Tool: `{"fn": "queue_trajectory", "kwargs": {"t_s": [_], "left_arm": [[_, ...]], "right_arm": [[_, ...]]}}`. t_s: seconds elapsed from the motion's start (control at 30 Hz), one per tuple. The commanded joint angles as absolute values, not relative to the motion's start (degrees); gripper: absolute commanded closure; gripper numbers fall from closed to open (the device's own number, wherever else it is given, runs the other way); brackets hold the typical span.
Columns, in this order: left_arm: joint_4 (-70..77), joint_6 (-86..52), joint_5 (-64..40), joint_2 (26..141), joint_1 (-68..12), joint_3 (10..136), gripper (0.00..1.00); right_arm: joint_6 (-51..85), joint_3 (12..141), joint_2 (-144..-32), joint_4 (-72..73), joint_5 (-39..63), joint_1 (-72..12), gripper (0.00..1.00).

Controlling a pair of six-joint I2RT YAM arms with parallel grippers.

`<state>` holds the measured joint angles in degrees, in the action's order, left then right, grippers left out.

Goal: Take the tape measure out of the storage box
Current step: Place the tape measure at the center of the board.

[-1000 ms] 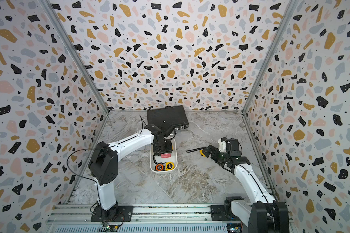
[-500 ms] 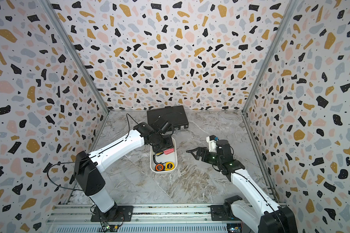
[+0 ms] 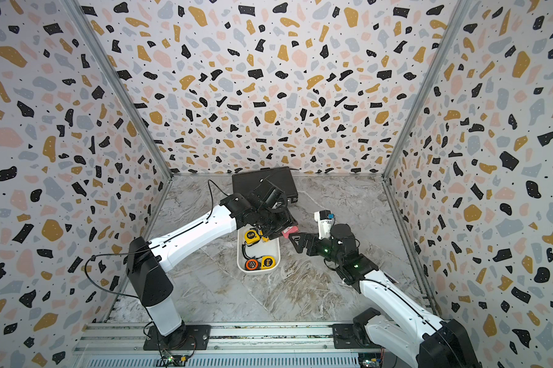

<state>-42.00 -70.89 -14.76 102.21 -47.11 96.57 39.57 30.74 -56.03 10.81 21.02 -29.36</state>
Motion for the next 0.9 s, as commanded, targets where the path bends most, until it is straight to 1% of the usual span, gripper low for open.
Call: {"fn": "queue_trajectory", "kwargs": {"t_s": [0.0, 0.07, 0.13, 0.2, 0.37, 0.47, 0.57, 0.63, 0.67, 0.73, 0.77, 0.8, 0.83, 0.87], "left_arm": [[-38.11, -73.35, -17.51, 101.73, -47.78, 95.83, 1.00], [-37.29, -74.10, -18.38, 101.53, -48.15, 95.35, 1.00], [-36.56, -74.74, -19.26, 101.30, -48.44, 94.79, 1.00], [-36.47, -75.04, -19.66, 101.22, -48.65, 94.54, 1.00], [-36.46, -75.08, -20.11, 100.81, -48.77, 93.56, 1.00], [-36.06, -75.12, -20.12, 100.63, -48.70, 92.82, 1.00], [-35.69, -74.94, -20.21, 100.79, -48.77, 92.52, 1.00], [-35.76, -74.21, -19.83, 100.96, -48.74, 92.61, 1.00], [-36.34, -73.41, -19.42, 101.07, -48.77, 92.87, 0.85], [-38.58, -70.93, -18.08, 101.16, -48.56, 93.56, 0.50], [-40.18, -69.48, -16.79, 101.11, -48.44, 93.92, 0.35], [-41.93, -67.89, -15.66, 100.80, -48.08, 94.00, 0.22], [-43.65, -66.31, -14.20, 100.41, -47.70, 93.97, 0.11], [-45.33, -64.84, -12.91, 99.94, -47.29, 93.76, 0.04]], "right_arm": [[38.87, 30.59, -56.59, 15.25, 18.87, -29.92, 0.02], [38.96, 30.50, -57.12, 16.01, 18.56, -30.01, 0.06], [39.21, 30.16, -57.47, 16.98, 18.34, -29.97, 0.14], [39.54, 29.91, -57.66, 18.06, 18.21, -30.06, 0.24], [40.35, 29.93, -58.16, 19.41, 18.25, -30.08, 0.57], [40.62, 30.01, -58.36, 19.30, 18.53, -30.17, 0.73], [41.04, 29.81, -58.45, 19.25, 18.54, -30.23, 0.85], [41.30, 29.80, -58.60, 18.87, 18.47, -30.19, 0.90], [41.40, 29.67, -58.69, 18.73, 18.37, -30.22, 0.92], [41.92, 29.61, -59.33, 18.61, 18.28, -30.19, 0.93], [42.08, 29.54, -59.83, 18.46, 18.53, -30.15, 0.94], [42.47, 29.53, -60.51, 18.67, 18.98, -30.23, 0.95], [42.97, 29.29, -61.32, 19.04, 19.34, -30.16, 0.95], [43.59, 29.19, -62.23, 19.26, 19.85, -30.16, 0.95]]}}
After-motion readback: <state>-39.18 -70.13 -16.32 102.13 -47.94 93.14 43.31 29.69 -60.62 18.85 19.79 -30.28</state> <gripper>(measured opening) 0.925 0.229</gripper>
